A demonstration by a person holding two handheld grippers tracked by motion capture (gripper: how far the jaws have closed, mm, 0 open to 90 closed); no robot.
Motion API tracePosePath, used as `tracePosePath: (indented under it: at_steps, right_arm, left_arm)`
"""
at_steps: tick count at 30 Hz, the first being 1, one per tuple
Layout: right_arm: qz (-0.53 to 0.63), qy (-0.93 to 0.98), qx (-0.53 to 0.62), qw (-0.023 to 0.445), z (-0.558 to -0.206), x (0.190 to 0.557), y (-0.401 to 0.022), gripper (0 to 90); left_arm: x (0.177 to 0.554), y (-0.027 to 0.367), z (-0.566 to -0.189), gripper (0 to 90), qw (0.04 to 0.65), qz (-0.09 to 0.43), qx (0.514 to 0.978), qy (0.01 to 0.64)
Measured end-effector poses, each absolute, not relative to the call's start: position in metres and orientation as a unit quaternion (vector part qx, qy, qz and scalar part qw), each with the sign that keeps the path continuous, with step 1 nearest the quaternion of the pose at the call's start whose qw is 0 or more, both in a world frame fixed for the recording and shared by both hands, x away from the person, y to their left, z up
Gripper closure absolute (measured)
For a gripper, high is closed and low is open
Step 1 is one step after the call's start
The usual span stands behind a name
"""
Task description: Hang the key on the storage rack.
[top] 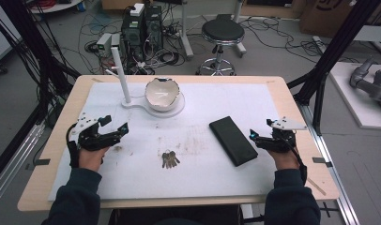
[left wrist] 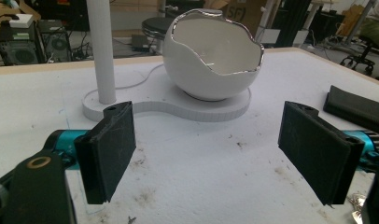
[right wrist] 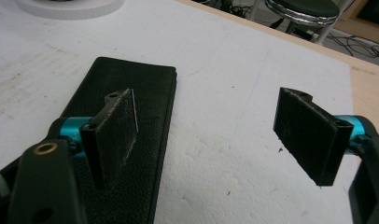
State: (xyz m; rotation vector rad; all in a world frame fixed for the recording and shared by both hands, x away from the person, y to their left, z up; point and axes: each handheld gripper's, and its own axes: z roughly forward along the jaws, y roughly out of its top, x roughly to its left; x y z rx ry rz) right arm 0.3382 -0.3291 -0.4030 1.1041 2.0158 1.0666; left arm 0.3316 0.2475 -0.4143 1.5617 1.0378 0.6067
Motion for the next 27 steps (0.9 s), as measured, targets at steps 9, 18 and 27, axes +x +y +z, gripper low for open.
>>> tracePosePath:
  at_steps: [9, 18, 27]
  right_arm:
    - [0.404, 0.761, 0.419, 0.287, -0.408, 0.341, -0.331, 22.6]
    - [0.400, 0.765, 0.415, 0.288, -0.409, 0.335, -0.328, 23.7]
    - [0.403, 0.764, 0.415, 0.286, -0.409, 0.336, -0.328, 24.0]
  left_arm:
    - [0.333, 0.236, -0.417, 18.4, 0.555, 0.248, 0.661, 0.440]
    - [0.326, 0.204, -0.420, 40.5, 0.559, 0.187, 0.712, 0.381]
    - [0.329, 0.173, -0.433, 52.0, 0.533, 0.124, 0.758, 0.355]
